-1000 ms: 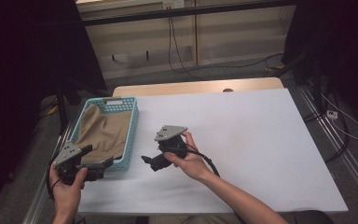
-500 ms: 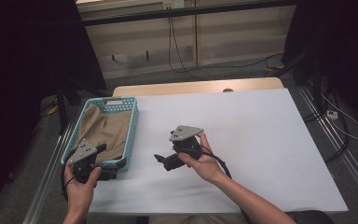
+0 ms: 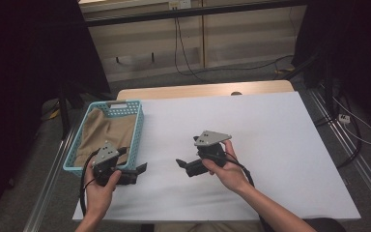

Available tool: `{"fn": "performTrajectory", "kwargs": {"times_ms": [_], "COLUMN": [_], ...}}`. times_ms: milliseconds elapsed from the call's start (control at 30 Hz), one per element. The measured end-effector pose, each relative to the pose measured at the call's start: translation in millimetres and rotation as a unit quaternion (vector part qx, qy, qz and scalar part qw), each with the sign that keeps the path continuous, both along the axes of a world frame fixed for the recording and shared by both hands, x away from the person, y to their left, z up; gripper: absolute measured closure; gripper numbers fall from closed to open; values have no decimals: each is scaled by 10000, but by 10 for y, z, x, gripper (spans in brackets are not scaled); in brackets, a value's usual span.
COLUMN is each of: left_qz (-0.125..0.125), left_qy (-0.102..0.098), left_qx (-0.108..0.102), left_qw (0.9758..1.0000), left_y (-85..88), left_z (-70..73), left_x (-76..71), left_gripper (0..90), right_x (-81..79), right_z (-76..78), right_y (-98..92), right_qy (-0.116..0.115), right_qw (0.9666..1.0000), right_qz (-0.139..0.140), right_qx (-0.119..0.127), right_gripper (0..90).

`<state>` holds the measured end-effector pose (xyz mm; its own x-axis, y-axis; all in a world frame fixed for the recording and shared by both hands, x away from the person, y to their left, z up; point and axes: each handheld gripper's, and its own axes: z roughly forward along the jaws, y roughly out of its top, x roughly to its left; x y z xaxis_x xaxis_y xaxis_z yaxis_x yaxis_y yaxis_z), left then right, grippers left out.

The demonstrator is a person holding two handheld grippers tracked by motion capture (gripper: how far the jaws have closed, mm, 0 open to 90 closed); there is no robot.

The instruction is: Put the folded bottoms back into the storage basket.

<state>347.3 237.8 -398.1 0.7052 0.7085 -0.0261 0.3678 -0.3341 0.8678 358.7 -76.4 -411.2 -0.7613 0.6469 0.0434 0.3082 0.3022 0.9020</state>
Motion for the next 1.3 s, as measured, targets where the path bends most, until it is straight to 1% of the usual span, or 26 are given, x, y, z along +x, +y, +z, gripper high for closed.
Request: {"fn": "performTrajectory", "kwargs": {"times_ms": [67,133,167,233,267,333,400,467,500,567,633,733,800,833,900,967,1000,1033,1067,1167,1300], "left_qz": [18,15,-16,-70,-114,-201,-291,-386,-405,-362,-400,-432,-460,-494,-478,-473,-459,-462,-468,-468,-470], "left_qy": [28,51,98,109,74,52,41,91,172,157,121,173,181,178,171,226,262,250,234,277,244], "left_qx": [-69,-84,-79,-83,1,66,82,35,-17,24,75,61,88,80,90,38,31,53,105,32,37], "left_qw": [10000,10000,9999,9999,9999,9998,9995,9992,9990,9992,9991,9989,9987,9986,9987,9986,9986,9986,9986,9985,9986], "left_y": [-45,-81,-107,-167,-193,-268,-322,-370,-399,-448,-499,-563,-611,-627,-643,-647,-651,-653,-649,-647,-646], "left_z": [-13,-24,-32,-46,-46,-52,-57,-70,-83,-99,-116,-152,-184,-200,-228,-259,-275,-289,-294,-301,-310], "left_x": [17,35,47,53,53,44,43,59,72,73,71,83,80,77,67,65,65,67,70,79,80], "left_gripper": [42,43,43,43,43,43,43,42,43,43,43,43,43,43,43,43,43,43,43,43,43], "right_x": [-20,-40,-47,-63,-73,-87,-104,-121,-127,-148,-177,-215,-237,-248,-270,-293,-307,-318,-329,-369,-432], "right_z": [-1,-7,-10,-15,-19,-25,-30,-32,-33,-38,-50,-75,-95,-102,-114,-128,-135,-139,-144,-158,-195], "right_y": [-52,-103,-122,-169,-200,-248,-296,-349,-368,-427,-503,-607,-671,-703,-757,-814,-849,-877,-904,-983,-1090], "right_qy": [-7,-6,-1,15,17,18,1,-5,-3,-17,-24,-1,22,33,30,54,62,62,66,71,98], "right_qw": [10000,10000,10000,9999,9999,9998,9997,9995,9995,9993,9991,9987,9984,9982,9979,9975,9971,9968,9966,9956,9942], "right_qz": [-35,-73,-89,-128,-162,-194,-236,-294,-304,-353,-409,-502,-568,-600,-651,-711,-753,-791,-818,-928,-1068], "right_qx": [-16,-27,-39,-46,-28,-35,-61,-64,-56,-73,-56,-6,15,14,14,5,-12,-31,-34,-35,-116], "right_gripper": [33,33,32,33,33,33,33,34,34,34,34,34,34,34,34,34,34,34,34,35,35]}}
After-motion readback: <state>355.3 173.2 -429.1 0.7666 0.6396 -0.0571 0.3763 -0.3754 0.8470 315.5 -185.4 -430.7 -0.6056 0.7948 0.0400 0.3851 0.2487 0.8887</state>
